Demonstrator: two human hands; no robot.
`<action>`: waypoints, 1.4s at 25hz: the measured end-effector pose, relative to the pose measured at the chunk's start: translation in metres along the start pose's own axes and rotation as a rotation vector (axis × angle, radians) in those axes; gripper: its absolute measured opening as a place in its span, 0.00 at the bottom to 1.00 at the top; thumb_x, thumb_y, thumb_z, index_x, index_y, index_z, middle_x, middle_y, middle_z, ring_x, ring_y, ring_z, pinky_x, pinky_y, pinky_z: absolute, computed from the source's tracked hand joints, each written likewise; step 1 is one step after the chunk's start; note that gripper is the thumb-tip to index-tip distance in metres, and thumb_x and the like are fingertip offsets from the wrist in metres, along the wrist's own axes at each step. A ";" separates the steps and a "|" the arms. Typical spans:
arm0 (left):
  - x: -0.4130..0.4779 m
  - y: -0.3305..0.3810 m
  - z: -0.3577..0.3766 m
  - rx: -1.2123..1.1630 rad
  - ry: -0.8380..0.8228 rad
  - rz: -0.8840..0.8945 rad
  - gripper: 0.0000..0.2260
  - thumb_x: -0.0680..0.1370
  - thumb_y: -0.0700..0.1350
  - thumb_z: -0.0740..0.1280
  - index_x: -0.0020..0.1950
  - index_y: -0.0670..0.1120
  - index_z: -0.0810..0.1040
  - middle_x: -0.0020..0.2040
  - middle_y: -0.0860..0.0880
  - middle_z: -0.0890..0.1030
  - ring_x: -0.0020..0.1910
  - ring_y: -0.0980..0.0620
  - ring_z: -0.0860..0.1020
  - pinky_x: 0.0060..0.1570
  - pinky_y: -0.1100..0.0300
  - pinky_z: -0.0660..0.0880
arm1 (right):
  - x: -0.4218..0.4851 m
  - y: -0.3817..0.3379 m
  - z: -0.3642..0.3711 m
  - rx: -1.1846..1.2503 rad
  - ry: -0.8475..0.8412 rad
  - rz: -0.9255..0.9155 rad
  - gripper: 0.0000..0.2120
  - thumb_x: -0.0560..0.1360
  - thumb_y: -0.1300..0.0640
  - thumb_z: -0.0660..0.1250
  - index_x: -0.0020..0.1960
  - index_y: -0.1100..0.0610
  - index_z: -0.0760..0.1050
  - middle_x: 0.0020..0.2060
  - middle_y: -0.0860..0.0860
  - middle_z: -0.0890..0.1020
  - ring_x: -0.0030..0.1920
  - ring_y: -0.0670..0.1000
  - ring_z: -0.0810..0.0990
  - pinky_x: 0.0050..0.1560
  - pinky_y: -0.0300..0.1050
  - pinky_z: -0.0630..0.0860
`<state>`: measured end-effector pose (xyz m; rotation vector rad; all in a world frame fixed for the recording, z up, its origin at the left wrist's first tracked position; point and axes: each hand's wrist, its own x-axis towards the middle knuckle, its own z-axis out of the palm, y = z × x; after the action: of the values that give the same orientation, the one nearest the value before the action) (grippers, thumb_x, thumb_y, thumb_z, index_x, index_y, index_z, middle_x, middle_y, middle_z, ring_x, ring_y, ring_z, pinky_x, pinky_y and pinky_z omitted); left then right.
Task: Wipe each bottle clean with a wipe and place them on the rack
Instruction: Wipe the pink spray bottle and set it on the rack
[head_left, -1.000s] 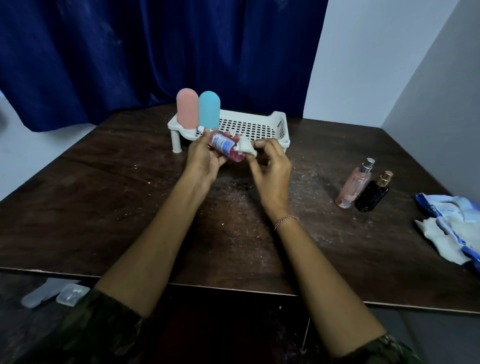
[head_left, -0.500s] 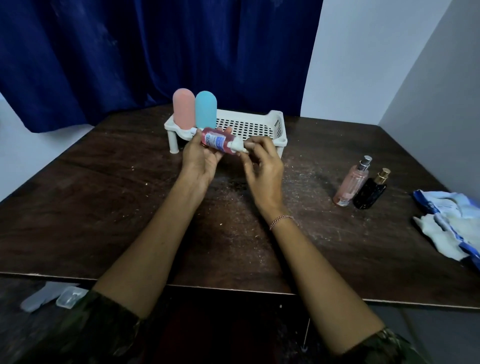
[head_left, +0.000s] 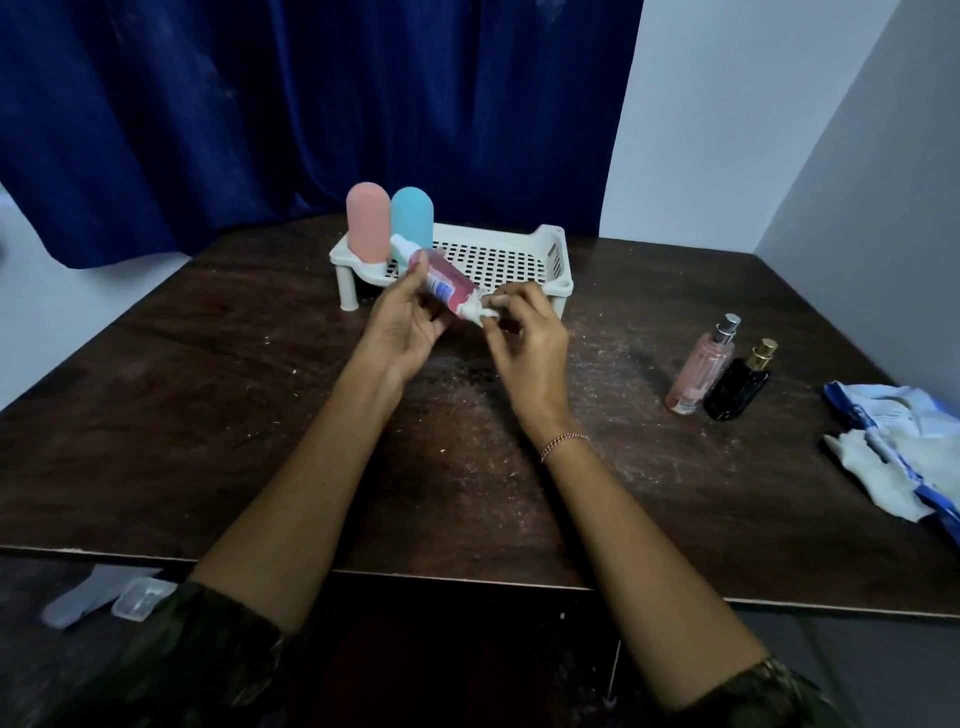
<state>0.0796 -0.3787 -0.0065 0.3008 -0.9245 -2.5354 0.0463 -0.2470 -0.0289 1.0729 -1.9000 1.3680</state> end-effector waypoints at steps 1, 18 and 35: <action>-0.001 0.000 0.000 -0.005 -0.005 0.003 0.14 0.79 0.45 0.62 0.64 0.41 0.72 0.52 0.44 0.78 0.51 0.51 0.78 0.49 0.55 0.80 | 0.000 0.000 0.000 0.014 0.002 0.006 0.07 0.71 0.69 0.68 0.49 0.66 0.77 0.48 0.56 0.78 0.49 0.47 0.76 0.49 0.40 0.78; -0.002 -0.001 0.001 0.024 -0.073 0.128 0.17 0.81 0.40 0.54 0.70 0.38 0.65 0.53 0.43 0.79 0.43 0.52 0.79 0.37 0.58 0.79 | -0.001 -0.004 0.004 0.024 -0.043 -0.084 0.07 0.71 0.68 0.67 0.50 0.65 0.78 0.47 0.57 0.78 0.50 0.49 0.76 0.51 0.44 0.77; -0.012 -0.019 0.006 0.694 -0.166 0.174 0.07 0.83 0.47 0.54 0.50 0.49 0.70 0.43 0.47 0.79 0.30 0.58 0.78 0.21 0.65 0.70 | 0.007 0.004 -0.004 -0.084 0.069 0.039 0.07 0.74 0.68 0.63 0.52 0.66 0.76 0.51 0.58 0.75 0.52 0.49 0.73 0.57 0.40 0.73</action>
<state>0.0824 -0.3569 -0.0134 0.1960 -1.7964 -2.0269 0.0391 -0.2446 -0.0238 0.9411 -1.9193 1.3172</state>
